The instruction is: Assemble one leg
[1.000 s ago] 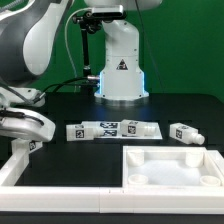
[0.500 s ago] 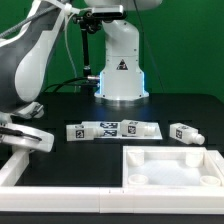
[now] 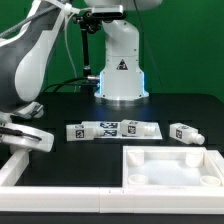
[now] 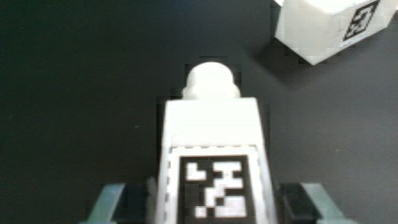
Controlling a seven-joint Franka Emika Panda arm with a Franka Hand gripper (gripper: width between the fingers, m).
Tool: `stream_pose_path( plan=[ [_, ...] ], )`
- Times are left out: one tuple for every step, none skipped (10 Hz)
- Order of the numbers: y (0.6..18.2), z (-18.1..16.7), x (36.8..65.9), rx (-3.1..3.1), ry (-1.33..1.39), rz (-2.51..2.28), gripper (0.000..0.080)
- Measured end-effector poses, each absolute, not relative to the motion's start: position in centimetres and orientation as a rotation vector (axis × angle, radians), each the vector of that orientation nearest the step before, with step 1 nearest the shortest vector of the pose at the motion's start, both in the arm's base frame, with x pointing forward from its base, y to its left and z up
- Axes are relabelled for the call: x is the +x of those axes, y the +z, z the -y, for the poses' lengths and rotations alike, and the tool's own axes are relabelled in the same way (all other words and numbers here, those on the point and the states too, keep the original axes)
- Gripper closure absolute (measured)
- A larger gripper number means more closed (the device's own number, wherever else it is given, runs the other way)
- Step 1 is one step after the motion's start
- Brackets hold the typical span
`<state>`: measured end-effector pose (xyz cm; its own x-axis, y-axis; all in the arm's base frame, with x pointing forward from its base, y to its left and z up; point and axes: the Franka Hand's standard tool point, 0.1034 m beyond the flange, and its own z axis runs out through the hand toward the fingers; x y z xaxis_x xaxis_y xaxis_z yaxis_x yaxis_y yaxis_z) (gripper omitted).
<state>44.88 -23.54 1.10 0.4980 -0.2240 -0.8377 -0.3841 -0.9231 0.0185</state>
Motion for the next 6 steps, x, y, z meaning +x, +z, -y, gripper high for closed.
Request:
stream_pose_path(
  plan=[
    [2.1,22.3,45.8,-2.619,1.345,-0.516,0.0515],
    [4.4,19.6,45.6,-2.64,1.326,-0.525,0.0515],
    [6.2,17.0,45.5,-2.661,1.296,-0.549,0.0515],
    [7.3,15.7,46.4,-2.719,1.21,-0.559,0.0515],
    [7.6,15.5,47.2,-2.776,1.111,-0.548,0.0515],
    [7.3,15.7,47.5,-2.815,1.034,-0.552,0.0515]
  ],
)
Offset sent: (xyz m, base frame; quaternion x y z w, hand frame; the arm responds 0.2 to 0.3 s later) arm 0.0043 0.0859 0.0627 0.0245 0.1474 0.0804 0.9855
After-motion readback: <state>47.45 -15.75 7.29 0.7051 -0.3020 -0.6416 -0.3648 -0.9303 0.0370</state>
